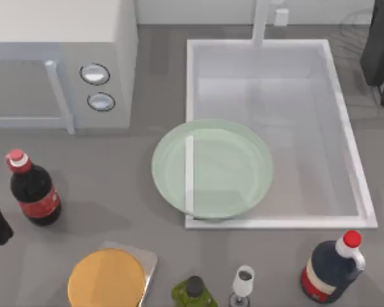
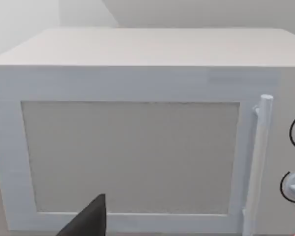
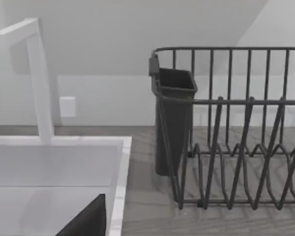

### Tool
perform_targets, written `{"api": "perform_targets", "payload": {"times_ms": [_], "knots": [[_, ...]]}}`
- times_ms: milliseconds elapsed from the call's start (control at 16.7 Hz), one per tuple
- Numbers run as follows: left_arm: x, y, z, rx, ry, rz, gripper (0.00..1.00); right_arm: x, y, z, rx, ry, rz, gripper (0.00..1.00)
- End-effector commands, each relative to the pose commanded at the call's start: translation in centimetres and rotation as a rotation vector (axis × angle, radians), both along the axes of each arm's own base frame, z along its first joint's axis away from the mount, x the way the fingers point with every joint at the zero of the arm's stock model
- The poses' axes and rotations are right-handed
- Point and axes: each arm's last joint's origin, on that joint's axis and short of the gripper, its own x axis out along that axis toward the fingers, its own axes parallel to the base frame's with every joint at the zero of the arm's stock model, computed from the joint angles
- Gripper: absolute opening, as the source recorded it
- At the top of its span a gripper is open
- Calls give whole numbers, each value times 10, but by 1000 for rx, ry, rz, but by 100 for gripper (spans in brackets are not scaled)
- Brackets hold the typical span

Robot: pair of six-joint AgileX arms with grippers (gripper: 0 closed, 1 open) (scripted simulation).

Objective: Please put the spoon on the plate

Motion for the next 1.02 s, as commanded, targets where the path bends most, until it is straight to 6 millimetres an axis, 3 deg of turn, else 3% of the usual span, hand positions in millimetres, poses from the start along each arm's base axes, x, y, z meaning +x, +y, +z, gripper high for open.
{"api": "perform_targets", "payload": {"times_ms": [300,540,780,1020], "knots": [[0,0,0,0,0,0,100,1,-1,9,-48,63,-11,100],[0,0,0,0,0,0,100,11,-6,32,-189,291,-22,100],[0,0,0,0,0,0,100,40,-14,55,-357,638,27,100],[0,0,0,0,0,0,100,87,-29,63,-486,1009,167,100]]}}
